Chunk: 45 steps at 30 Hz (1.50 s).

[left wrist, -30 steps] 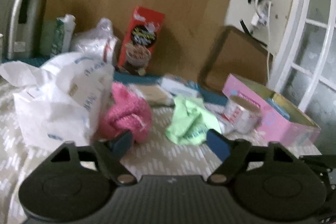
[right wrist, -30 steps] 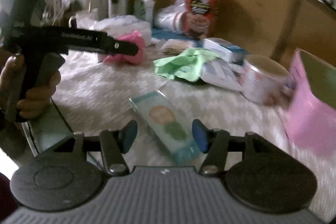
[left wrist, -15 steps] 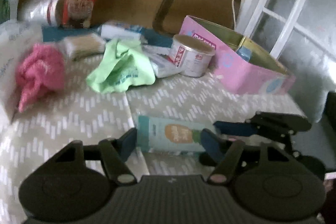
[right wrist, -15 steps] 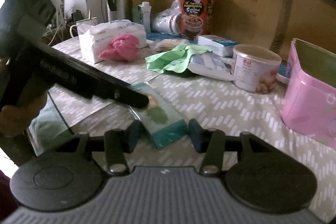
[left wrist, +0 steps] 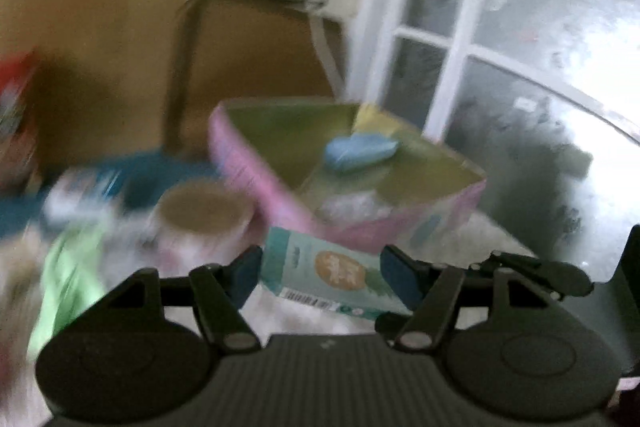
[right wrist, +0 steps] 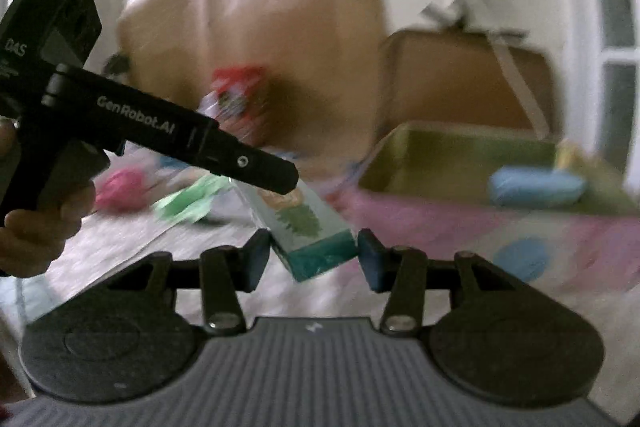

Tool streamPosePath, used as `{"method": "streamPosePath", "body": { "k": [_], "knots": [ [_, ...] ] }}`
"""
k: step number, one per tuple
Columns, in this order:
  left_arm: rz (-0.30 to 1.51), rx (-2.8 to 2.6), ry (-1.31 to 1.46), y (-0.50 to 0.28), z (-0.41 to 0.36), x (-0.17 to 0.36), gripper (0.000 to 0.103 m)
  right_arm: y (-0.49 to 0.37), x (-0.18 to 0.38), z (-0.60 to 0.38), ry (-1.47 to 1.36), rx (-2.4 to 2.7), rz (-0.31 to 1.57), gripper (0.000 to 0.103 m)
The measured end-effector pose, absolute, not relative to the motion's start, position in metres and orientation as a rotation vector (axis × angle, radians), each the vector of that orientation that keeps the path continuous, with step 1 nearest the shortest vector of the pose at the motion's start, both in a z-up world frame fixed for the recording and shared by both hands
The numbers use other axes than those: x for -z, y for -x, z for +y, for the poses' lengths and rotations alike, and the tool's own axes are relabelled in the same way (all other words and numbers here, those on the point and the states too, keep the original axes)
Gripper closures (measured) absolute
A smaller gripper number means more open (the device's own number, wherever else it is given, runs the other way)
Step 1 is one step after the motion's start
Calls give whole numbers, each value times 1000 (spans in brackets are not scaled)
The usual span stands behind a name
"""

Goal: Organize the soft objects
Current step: 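Carry the teal box into the pink tin and release it, then grasp the white tissue packet with the right gripper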

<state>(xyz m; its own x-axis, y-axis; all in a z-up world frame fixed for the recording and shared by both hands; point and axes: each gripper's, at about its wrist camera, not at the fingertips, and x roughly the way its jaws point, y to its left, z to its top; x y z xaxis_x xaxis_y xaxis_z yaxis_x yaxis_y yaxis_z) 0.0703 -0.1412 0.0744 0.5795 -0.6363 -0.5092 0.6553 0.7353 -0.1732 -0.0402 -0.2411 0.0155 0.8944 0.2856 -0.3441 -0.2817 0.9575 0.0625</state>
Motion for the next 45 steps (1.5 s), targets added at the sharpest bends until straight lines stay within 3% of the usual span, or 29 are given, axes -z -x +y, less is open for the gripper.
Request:
{"method": "streamPosePath", "body": {
  "k": [8,14,23,32,41,45],
  "knots": [
    [619,752,-39,-130,-227,-65,37,11,-35,-307,34,-115,283,52],
    [635,666,-85,-137,-238,-53,38,-30,-20,-329,38,15,315,51],
    [550,711,-52,-75,-169,-63,37,-13,-16,-339,-141,56,269,52],
    [637,443,-18,-50,-37,-12,37,9,-24,-299,-241,-57,236,52],
    [629,249,167,-62,54,7,37,-35,-18,-175,-50,-371,424,52],
    [625,268,220,-61,63,7,37,-81,-6,-166,-269,-377,598,52]
  ]
}}
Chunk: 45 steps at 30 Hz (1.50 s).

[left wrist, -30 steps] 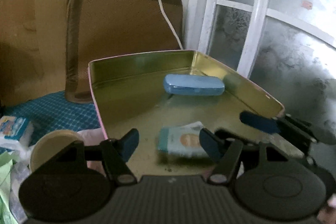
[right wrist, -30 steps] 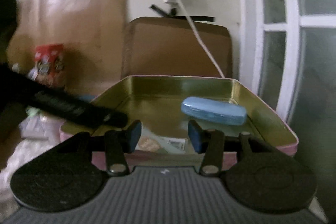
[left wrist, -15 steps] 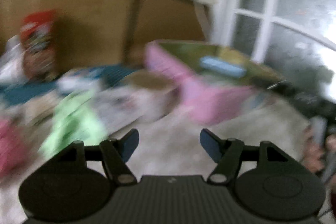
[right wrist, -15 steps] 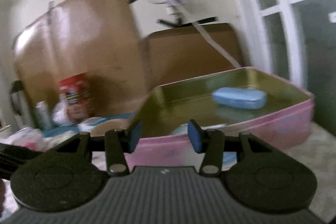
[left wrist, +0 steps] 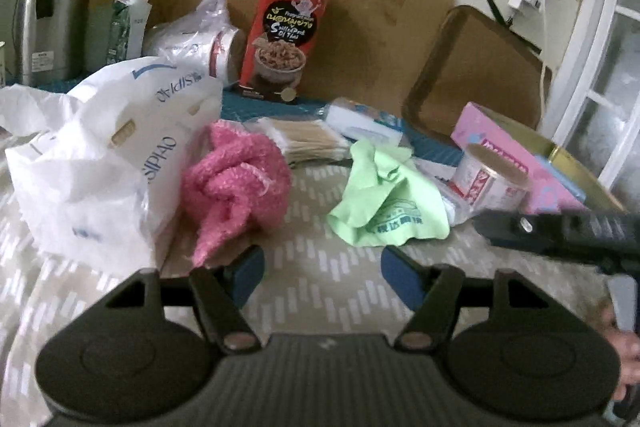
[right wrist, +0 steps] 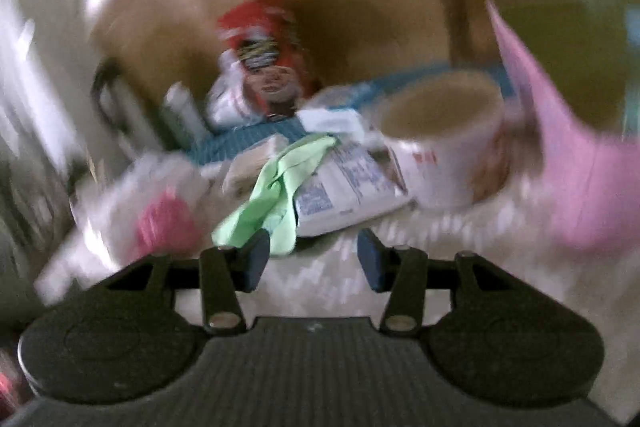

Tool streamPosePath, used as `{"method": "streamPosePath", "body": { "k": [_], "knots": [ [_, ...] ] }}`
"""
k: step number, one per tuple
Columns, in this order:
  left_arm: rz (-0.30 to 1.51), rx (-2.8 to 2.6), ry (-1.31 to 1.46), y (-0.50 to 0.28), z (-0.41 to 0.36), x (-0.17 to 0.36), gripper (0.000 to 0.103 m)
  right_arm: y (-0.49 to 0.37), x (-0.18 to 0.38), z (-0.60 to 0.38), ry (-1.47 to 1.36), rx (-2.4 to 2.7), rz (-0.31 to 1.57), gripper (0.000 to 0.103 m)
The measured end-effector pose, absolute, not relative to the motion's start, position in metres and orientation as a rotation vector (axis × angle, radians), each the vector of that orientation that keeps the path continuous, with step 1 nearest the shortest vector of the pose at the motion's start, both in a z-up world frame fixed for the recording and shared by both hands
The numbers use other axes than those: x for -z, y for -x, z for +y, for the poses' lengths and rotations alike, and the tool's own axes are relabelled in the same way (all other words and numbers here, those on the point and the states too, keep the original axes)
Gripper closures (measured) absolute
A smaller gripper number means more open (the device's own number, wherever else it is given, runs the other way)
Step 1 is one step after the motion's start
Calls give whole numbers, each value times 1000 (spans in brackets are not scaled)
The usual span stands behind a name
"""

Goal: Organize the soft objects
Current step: 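Grasp the white tissue packet with the right gripper, then carry the tissue packet into the pink tin and release it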

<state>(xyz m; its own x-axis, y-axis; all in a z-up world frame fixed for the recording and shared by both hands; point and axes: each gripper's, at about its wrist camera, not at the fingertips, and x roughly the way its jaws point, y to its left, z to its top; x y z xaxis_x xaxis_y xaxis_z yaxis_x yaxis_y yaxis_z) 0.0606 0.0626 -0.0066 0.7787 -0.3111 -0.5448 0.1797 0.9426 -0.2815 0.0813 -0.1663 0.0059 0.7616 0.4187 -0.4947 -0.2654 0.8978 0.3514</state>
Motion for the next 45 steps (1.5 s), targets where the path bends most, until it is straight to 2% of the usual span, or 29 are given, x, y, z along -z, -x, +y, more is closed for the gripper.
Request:
{"method": "streamPosePath", "body": {
  "k": [3,6,8,9,10,13,19,26,29,31,32,37,38,40,45],
  "knots": [
    [620,289,213,-60,61,6,37,-105,7,-186,-592,-367,684,51],
    [611,303,184,-59,53,8,37,-116,24,-196,-818,-345,728,60],
    [599,309,170,-57,51,7,37,-119,30,-198,-901,-313,727,79],
    [594,309,167,-56,51,7,36,-120,31,-198,-927,-307,728,95],
    [591,306,167,-55,51,7,36,-122,34,-198,-954,-298,737,97],
    [601,300,180,-56,52,7,36,-117,35,-200,-983,-298,729,99],
    [622,294,201,-61,56,8,34,-72,17,-216,-839,-308,682,99],
    [617,331,186,-58,48,2,33,19,20,-264,-658,-223,678,99],
    [631,434,188,-57,20,-8,33,48,20,-279,-612,-154,631,88],
    [662,521,177,-56,-7,-13,33,64,13,-282,-519,-108,569,53],
    [678,562,166,-54,-20,-15,33,67,11,-280,-462,-98,553,48],
    [809,696,60,-45,-81,-9,32,73,9,-249,-208,-225,521,46],
    [838,699,44,-44,-88,-7,32,71,11,-241,-152,-239,527,44],
    [859,696,19,-39,-98,-3,27,67,19,-227,-48,-266,527,29],
    [913,722,23,-35,-109,-2,27,58,24,-224,22,-308,506,27]
  ]
}}
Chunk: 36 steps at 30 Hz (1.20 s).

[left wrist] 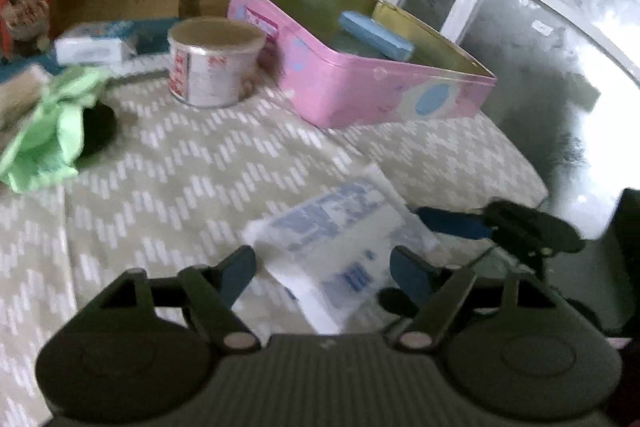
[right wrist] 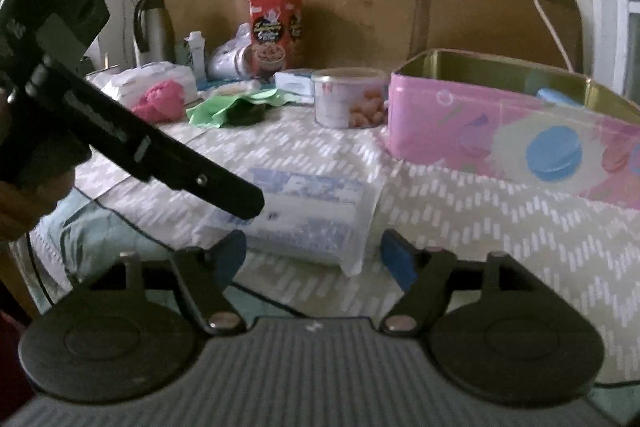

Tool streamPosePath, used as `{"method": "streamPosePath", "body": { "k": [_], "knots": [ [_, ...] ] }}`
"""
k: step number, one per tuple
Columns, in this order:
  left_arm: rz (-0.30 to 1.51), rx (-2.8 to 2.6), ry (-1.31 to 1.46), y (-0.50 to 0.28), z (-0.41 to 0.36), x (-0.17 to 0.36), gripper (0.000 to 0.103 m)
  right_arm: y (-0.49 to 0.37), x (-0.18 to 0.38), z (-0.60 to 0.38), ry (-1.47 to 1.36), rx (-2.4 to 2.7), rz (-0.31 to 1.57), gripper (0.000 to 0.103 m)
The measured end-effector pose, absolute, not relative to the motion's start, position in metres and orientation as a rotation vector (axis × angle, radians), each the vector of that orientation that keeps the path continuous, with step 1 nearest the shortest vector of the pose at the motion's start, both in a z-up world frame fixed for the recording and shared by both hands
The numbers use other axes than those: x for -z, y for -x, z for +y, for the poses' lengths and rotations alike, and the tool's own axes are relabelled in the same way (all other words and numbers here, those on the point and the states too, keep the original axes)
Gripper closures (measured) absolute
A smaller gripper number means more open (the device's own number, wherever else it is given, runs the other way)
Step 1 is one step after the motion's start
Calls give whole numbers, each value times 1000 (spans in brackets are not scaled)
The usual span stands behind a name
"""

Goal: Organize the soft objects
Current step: 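Carry the tissue packet into the pink tin and release it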

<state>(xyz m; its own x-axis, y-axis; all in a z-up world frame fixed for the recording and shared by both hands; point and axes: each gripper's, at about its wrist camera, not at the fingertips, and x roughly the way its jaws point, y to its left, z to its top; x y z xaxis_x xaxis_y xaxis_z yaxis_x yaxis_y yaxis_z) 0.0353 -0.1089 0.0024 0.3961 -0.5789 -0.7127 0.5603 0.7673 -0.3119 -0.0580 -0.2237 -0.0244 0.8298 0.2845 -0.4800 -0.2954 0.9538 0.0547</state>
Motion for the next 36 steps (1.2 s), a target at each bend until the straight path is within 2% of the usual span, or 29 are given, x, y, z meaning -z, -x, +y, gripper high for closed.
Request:
{"method": "streamPosePath", "body": {
  "k": [5,6,7,11,13,14,16,20,22,27,32,34,36],
  "knots": [
    [903,732,5,-34,-121,-4,28,56,30,-230,43,-376,511,27],
    [896,729,-6,-34,-123,-4,28,61,30,-229,60,-383,504,35],
    [895,726,-10,-32,-126,-7,29,67,29,-232,74,-381,497,50],
    [824,759,-17,-37,-135,-31,30,62,23,-239,54,-331,472,57],
    [770,781,-17,-41,-142,-49,30,60,14,-253,-6,-311,438,66],
    [744,791,-19,-44,-147,-56,30,59,7,-259,-25,-291,414,66],
    [710,878,-14,-51,-162,-70,41,60,-6,-267,-27,-250,350,77],
    [591,876,-103,-65,-202,-81,39,49,-33,-276,-21,-207,246,76],
    [595,844,-90,-75,-209,-83,41,35,-38,-273,37,-132,227,76],
    [597,799,24,-82,-170,-83,35,35,-39,-295,-53,-146,212,73],
    [727,722,132,-93,-122,-55,32,46,-18,-299,-46,-201,308,64],
    [800,721,175,-93,-111,-42,28,47,-9,-297,-41,-215,348,49],
    [868,749,220,-89,-106,-28,26,45,-3,-297,-90,-232,384,48]
  ]
}}
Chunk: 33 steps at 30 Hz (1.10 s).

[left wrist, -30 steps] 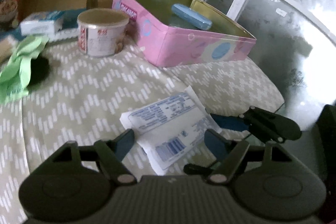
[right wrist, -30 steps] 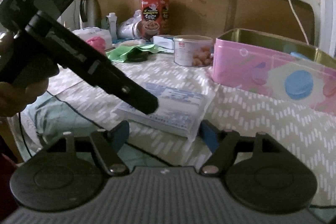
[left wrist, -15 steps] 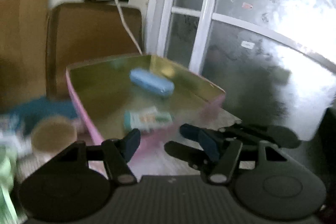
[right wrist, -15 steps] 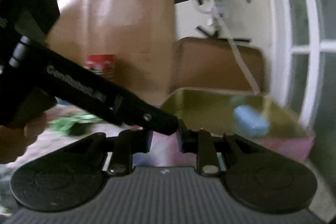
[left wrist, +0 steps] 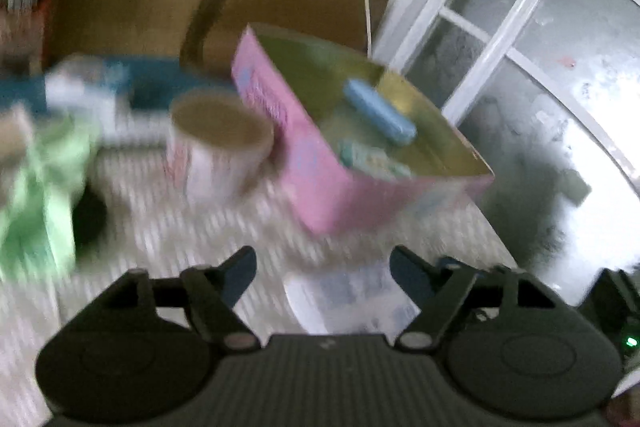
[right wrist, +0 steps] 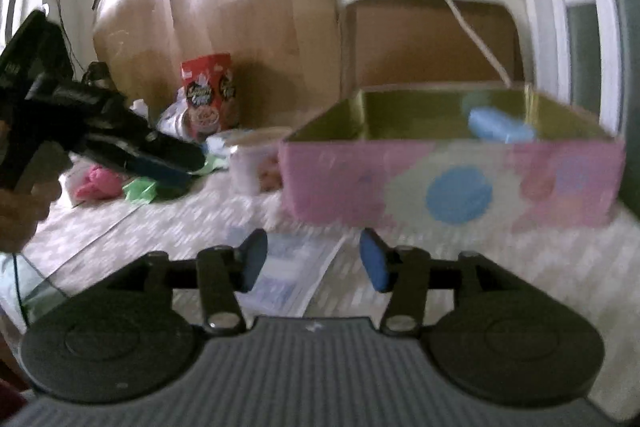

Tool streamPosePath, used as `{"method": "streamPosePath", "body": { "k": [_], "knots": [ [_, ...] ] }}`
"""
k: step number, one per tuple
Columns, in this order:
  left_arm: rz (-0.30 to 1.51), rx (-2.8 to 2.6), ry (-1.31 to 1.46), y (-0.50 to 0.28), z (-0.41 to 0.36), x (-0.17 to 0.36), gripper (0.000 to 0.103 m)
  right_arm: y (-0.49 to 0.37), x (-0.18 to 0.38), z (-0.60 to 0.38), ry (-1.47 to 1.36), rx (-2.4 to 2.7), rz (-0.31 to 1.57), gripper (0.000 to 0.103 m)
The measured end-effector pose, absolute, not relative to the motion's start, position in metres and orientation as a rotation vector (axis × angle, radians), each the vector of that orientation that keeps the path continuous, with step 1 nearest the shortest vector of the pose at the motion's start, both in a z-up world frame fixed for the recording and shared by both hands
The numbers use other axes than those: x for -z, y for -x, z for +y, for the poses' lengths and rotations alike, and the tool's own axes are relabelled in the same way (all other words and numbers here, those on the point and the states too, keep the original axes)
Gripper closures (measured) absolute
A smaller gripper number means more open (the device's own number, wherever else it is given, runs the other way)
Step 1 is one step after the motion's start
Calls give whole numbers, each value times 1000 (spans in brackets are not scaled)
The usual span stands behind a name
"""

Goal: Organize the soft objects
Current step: 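Carry the tissue packet into the pink tin and release it, then grasp the green cloth with the right gripper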

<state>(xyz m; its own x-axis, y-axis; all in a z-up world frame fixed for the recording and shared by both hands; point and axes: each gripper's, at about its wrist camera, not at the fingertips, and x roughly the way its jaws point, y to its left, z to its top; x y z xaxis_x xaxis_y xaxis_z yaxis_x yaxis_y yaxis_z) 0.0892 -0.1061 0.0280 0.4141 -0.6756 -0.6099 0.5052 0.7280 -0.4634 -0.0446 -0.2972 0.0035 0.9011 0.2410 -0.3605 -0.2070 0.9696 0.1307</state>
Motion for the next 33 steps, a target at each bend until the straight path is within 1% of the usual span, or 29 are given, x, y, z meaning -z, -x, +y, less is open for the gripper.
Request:
{"method": "streamPosePath", "body": {
  "k": [3,4,5,6,7,8,10,11,15,19,22,27,30,33],
  "knots": [
    [964,788,189,-85,-123,-5,26,46,6,-292,-120,-263,438,33],
    [973,792,164,-84,-130,2,24,45,10,-288,-114,-281,464,31],
    [929,797,138,-80,-135,2,25,42,15,-283,-98,-304,499,31],
    [925,811,113,-79,-142,3,28,40,19,-278,-77,-325,513,34],
    [933,810,107,-76,-145,1,27,43,22,-268,-24,-329,482,41],
    [928,788,94,-74,-147,-2,27,45,25,-256,40,-326,468,42],
    [867,767,53,-67,-146,-14,27,46,23,-237,102,-311,464,51],
    [844,778,64,-64,-141,-21,27,46,20,-233,106,-298,461,51],
    [767,824,111,-68,-133,-56,27,55,2,-237,65,-273,364,52],
    [668,839,49,-82,-159,-85,27,54,-22,-245,70,-211,240,51],
    [626,818,9,-107,-192,-89,26,36,-33,-262,83,-141,202,51],
    [627,666,-39,-152,-235,-62,25,-27,-26,-302,55,8,247,50],
    [604,656,-20,-145,-228,-60,25,-64,-12,-317,45,117,320,51],
    [564,698,-1,-120,-204,-67,22,-56,-11,-327,-73,113,315,51]
  ]
}}
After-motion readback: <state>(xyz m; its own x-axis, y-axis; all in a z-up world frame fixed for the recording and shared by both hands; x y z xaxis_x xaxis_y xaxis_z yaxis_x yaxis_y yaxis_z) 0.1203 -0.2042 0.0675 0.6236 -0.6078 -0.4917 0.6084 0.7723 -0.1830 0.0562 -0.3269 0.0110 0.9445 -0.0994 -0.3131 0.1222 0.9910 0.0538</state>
